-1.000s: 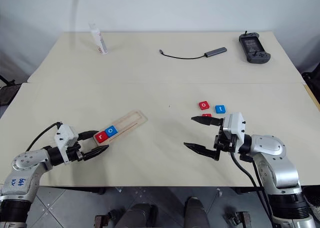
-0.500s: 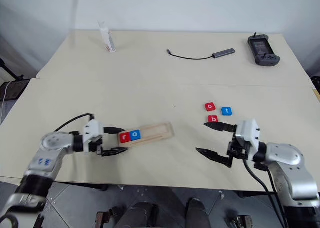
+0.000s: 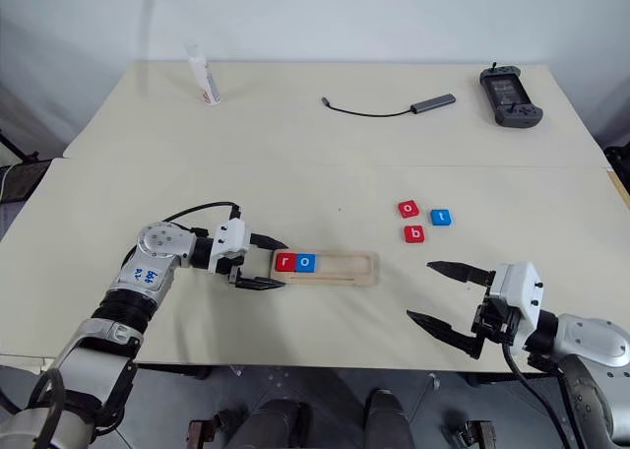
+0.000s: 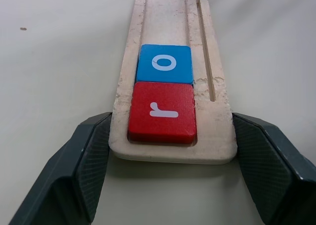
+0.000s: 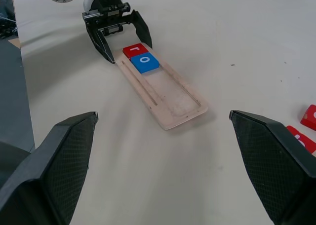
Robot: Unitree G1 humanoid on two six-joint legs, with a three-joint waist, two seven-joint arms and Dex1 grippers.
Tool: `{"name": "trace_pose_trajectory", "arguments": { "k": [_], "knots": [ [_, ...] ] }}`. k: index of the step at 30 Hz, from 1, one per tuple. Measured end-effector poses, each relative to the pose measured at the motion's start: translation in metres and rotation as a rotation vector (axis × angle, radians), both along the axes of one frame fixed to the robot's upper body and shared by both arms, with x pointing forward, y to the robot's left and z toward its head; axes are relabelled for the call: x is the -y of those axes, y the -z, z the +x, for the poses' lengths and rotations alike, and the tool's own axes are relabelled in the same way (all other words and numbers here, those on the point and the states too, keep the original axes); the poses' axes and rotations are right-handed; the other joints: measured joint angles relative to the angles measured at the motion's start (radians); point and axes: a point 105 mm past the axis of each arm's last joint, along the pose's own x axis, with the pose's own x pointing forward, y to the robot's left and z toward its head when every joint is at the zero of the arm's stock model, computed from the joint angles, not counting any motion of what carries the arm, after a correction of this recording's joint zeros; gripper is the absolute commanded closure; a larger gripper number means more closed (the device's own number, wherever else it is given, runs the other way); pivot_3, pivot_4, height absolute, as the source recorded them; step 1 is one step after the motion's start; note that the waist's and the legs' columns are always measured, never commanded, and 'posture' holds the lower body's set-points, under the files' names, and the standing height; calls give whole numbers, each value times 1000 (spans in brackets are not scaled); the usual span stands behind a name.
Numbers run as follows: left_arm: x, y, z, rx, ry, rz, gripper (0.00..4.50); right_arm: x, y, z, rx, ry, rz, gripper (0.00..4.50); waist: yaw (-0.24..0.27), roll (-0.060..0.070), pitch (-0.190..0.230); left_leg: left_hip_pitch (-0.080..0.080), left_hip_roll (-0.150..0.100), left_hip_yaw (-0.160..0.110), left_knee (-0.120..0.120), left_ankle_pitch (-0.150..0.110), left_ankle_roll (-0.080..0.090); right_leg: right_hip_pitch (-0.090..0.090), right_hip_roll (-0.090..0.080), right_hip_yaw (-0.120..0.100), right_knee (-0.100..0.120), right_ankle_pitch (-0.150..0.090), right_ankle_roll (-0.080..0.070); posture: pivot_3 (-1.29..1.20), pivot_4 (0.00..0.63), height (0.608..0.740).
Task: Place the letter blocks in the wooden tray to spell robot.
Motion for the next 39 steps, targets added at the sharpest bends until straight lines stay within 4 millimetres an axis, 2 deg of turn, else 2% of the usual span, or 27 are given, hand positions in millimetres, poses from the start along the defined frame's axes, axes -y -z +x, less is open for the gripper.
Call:
{"name": "trace_pose_trajectory", "arguments": {
  "k": [2,3,5,10,15,19,25,30,32,35,39],
  "knots": [
    [-2,0,1,4,-2,-2,1101,0,1,0,-1,6,2,0,-1,0,0,0,0,0,0,0,0,0,0,0,0,0,0,0,150,740],
    [-3,0,2,-2,-7,-6,391,0,0,0,2,8,3,0,0,0,0,0,0,0,0,0,0,0,0,0,0,0,0,0,150,740],
    [-5,-1,2,-21,-19,-18,20,0,0,0,7,15,6,0,0,0,0,0,0,0,0,0,0,0,0,0,1,0,0,0,150,740],
    [-18,-12,2,-3,-52,-86,20,2,0,0,15,29,12,0,-1,-1,0,0,0,0,0,0,0,0,0,0,0,0,0,0,150,740],
    [-64,-13,-13,9,-165,-138,20,20,-1,-3,53,133,12,0,-5,-1,0,0,1,-1,-1,0,0,0,0,0,0,0,0,0,150,740],
    [-87,-19,-30,69,-289,-233,20,46,1,-5,62,308,62,0,1,-1,0,0,0,-1,-1,0,0,0,-1,1,0,0,0,0,150,740],
    [-85,-17,-62,2,-329,-331,20,78,9,-7,132,486,53,0,3,-1,0,2,0,-1,-1,0,1,1,-1,2,-1,0,0,0,150,740],
    [-82,-17,-65,1,-364,-368,20,86,18,-8,128,520,56,0,1,0,0,3,0,0,-1,0,0,1,-1,3,-2,0,0,0,150,740],
    [-80,-19,-64,14,-368,-377,20,85,14,0,151,513,73,0,-5,0,0,4,1,0,-1,0,0,1,0,4,-2,0,0,0,150,740],
    [-76,-22,-63,27,-362,-388,20,74,-1,24,160,469,92,0,-20,0,-1,5,1,2,-1,0,0,1,0,5,-1,0,0,0,150,740],
    [-67,-25,-63,36,-336,-396,20,58,-29,65,78,411,12,0,-25,1,-1,4,1,2,-1,0,-1,0,0,5,-1,-1,-1,0,150,740]
  ]
}}
